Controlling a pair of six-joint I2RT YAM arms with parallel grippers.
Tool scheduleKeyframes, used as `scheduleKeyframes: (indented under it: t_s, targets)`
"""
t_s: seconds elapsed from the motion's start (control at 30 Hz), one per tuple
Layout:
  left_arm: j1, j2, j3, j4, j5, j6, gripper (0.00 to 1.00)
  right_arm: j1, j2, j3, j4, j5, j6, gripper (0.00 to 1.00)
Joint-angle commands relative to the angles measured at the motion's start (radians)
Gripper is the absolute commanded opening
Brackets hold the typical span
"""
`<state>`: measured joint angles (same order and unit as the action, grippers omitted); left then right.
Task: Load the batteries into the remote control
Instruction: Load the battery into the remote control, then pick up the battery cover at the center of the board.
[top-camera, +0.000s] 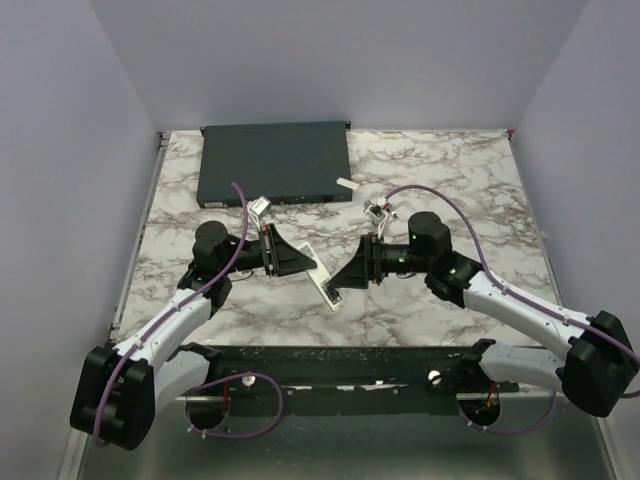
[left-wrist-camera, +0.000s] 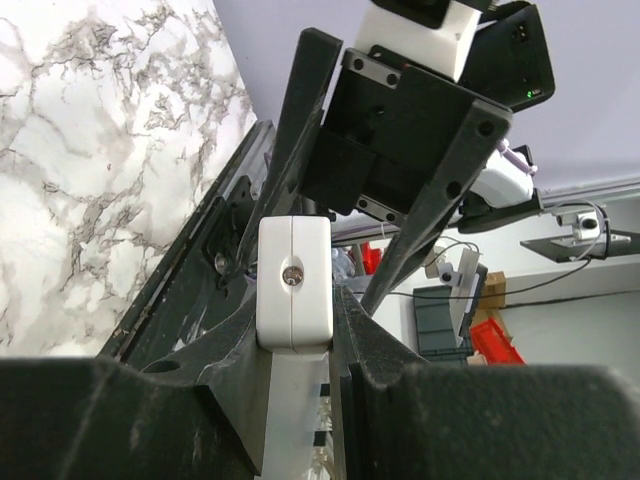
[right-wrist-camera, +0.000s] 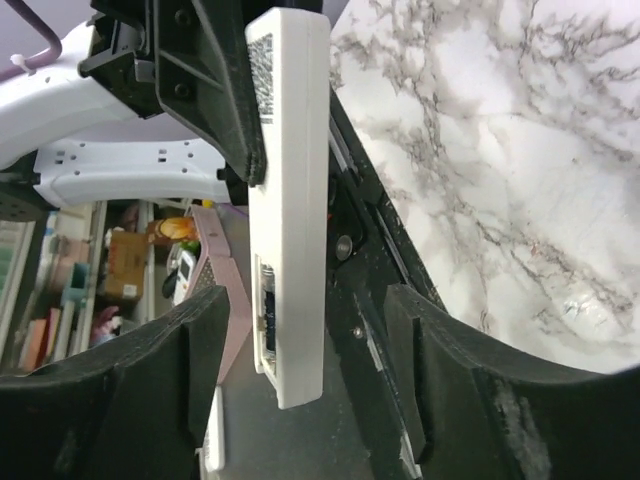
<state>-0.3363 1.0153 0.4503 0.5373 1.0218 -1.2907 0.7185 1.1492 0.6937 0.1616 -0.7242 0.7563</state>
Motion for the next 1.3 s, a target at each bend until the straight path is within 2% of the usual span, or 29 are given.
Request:
scheduleKeyframes:
  t_s: [0.0, 0.1, 0.3, 0.4, 0.6, 0.73, 0.87, 0.97, 1.17, 1.27]
  targets:
    - [-0.004, -0.008, 0.017, 0.018, -0.04, -0.004, 0.0, -0.003, -0.046, 0.034, -0.008, 0.07, -0.028, 0.73]
    - [-0.004, -0.015, 0.013, 0.043, -0.082, -0.028, 0.0, -0.002, -0.074, 0.017, 0.013, 0.119, -0.018, 0.75]
    - [0.003, -0.06, -0.038, 0.11, -0.248, -0.106, 0.0, -0.003, -0.183, -0.065, 0.114, 0.351, 0.051, 0.8]
    - [0.005, -0.087, -0.074, 0.142, -0.342, -0.135, 0.0, -0.002, -0.19, -0.093, 0.13, 0.427, 0.118, 0.8]
    - [0.009, -0.147, -0.126, 0.179, -0.48, -0.176, 0.0, -0.002, -0.249, -0.253, 0.313, 0.61, 0.286, 0.81]
    - [0.022, -0.19, -0.134, 0.13, -0.528, -0.161, 0.0, -0.002, -0.264, -0.247, 0.219, 0.792, 0.289, 0.8]
    - [0.047, -0.246, -0.102, -0.006, -0.526, -0.094, 0.0, -0.02, -0.196, -0.137, 0.05, 0.96, 0.224, 0.8]
    - [0.076, -0.293, -0.106, -0.062, -0.514, -0.069, 0.0, -0.093, -0.107, -0.097, 0.061, 0.922, 0.21, 0.77]
    - [0.127, -0.357, -0.083, -0.182, -0.488, -0.03, 0.0, -0.25, 0.114, -0.083, 0.256, 0.752, 0.2, 0.71]
    - [0.132, -0.362, -0.084, -0.188, -0.483, -0.026, 0.0, -0.311, 0.234, -0.043, 0.329, 0.68, 0.184, 0.7]
